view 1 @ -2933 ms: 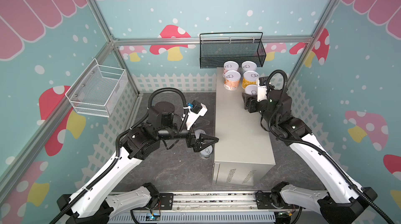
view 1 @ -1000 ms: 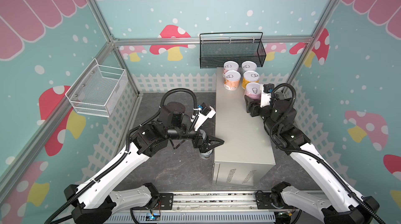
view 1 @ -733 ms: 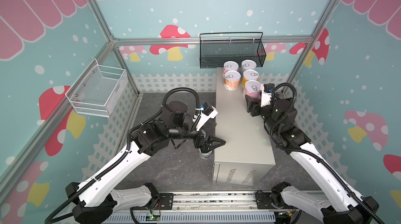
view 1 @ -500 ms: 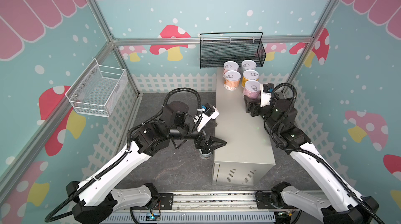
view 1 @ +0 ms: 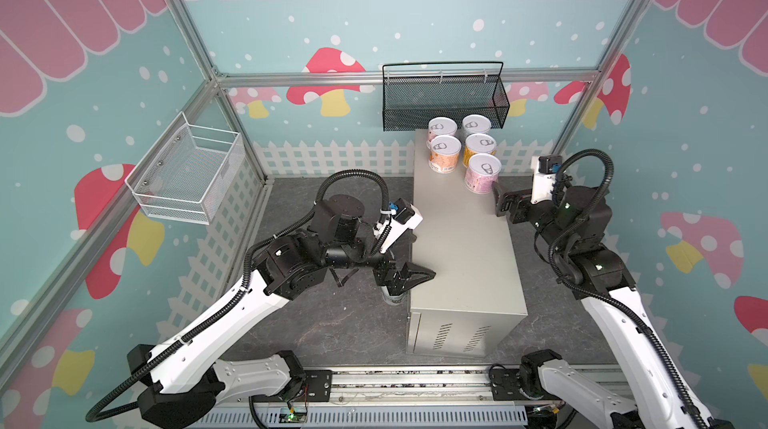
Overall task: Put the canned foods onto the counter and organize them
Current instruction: 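Draw the right gripper back from the cans toward the cabinet's far corner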
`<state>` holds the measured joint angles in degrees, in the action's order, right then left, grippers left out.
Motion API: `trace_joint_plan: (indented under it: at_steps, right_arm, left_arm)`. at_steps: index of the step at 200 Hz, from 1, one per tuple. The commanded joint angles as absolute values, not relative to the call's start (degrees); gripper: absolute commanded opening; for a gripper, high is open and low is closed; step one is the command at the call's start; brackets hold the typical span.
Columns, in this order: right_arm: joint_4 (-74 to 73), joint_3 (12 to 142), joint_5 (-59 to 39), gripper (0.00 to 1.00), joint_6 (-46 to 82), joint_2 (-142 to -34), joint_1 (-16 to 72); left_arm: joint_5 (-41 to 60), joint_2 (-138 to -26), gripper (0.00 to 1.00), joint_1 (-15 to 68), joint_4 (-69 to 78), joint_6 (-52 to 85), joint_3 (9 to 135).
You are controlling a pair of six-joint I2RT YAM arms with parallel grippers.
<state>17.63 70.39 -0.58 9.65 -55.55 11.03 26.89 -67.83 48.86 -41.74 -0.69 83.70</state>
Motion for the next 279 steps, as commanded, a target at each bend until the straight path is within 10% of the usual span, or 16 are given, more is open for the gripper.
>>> trace_joint_plan:
  at_steps: [1, 57, 279]
  right_arm:
    - [22.7, 75.1, -8.2, 0.99, 9.1, -56.3, 4.8]
    - [17.7, 77.5, -27.4, 0.99, 11.3, -62.1, -12.4]
    - [0.6, 77.3, -40.7, 1.00, 13.5, -81.7, -11.7]
  left_arm:
    - [25.1, -68.1, 0.99, 49.3, -43.1, -2.3, 85.5]
    - [23.8, -68.4, 0.99, 49.4, -43.5, -0.9, 85.8]
    - [9.9, -65.8, 0.99, 51.0, -41.8, 8.1, 82.7]
